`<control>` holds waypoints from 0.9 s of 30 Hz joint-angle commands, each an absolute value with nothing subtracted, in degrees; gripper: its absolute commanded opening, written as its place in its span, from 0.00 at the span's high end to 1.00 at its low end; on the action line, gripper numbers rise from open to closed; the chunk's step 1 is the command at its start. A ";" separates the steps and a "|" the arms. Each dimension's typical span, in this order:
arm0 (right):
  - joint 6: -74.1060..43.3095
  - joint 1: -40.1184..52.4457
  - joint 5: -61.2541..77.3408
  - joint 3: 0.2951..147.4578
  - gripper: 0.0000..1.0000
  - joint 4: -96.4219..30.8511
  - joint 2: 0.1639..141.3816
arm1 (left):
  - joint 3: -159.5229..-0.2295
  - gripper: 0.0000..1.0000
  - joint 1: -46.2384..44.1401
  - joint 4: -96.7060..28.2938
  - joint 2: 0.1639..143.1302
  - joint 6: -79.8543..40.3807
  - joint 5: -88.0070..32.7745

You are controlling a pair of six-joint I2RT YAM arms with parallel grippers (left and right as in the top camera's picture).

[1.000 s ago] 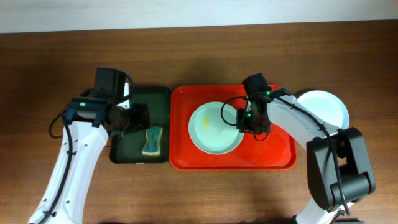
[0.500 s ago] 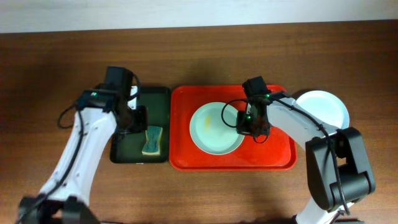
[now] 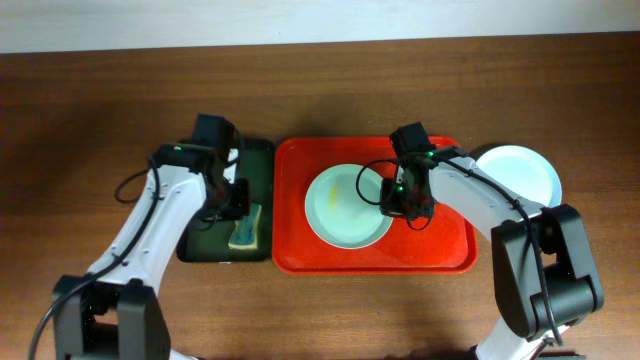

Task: Clean dirty plates on tray and stack at the side
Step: 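Lower the left gripper onto the sponge on the dark tray and grasp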

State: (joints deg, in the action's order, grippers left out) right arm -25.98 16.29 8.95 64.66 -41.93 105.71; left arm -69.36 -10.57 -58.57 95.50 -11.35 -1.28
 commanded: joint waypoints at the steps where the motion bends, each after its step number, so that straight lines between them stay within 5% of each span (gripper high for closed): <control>1: -26.46 16.60 8.60 64.27 0.90 -41.93 106.19 | -65.98 0.72 -11.38 -55.88 96.47 -10.98 -1.34; 27: -26.46 16.60 8.60 64.27 0.89 -41.93 106.19 | -57.10 0.69 -12.75 -42.65 96.92 -11.00 -1.32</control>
State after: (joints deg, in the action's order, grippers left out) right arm -26.02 16.29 8.95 64.64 -41.91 105.71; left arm -57.52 -12.60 -43.22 96.14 -11.35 -1.28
